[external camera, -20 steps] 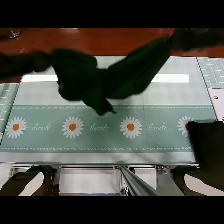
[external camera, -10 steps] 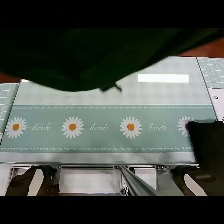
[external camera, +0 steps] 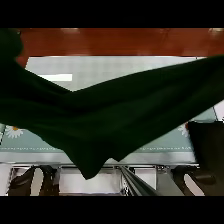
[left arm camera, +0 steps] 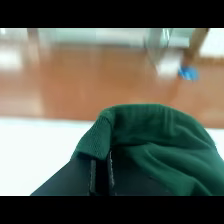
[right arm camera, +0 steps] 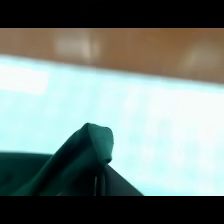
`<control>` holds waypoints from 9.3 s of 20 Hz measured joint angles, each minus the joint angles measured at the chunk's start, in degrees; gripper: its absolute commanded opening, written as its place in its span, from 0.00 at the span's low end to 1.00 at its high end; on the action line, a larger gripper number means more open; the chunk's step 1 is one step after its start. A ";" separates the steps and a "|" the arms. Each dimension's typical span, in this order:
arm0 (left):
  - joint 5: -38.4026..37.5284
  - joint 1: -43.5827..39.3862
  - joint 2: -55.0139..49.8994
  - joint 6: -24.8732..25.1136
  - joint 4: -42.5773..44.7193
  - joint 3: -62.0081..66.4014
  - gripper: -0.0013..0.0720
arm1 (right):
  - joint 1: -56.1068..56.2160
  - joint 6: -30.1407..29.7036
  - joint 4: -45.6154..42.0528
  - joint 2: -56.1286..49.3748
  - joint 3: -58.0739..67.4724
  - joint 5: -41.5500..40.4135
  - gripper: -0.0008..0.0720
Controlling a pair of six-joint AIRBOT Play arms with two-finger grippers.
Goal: Fold the shirts.
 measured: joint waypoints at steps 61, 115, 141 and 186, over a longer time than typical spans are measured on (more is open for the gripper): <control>23.56 -36.44 -44.19 16.24 -36.13 -37.79 0.05 | -24.68 -4.66 25.09 -40.24 -34.91 -24.44 0.85; 14.78 -19.06 -35.30 -12.61 7.45 3.26 0.05 | -8.87 -11.02 26.60 -30.71 -12.28 -24.87 0.05; 3.19 3.41 -28.24 -0.33 -4.26 -45.53 0.97 | -31.04 -6.45 23.32 -24.26 -39.39 -17.59 0.88; 6.91 -9.57 -28.83 10.73 -30.23 -6.10 0.05 | -15.78 -2.91 22.36 -39.80 10.38 -8.13 0.05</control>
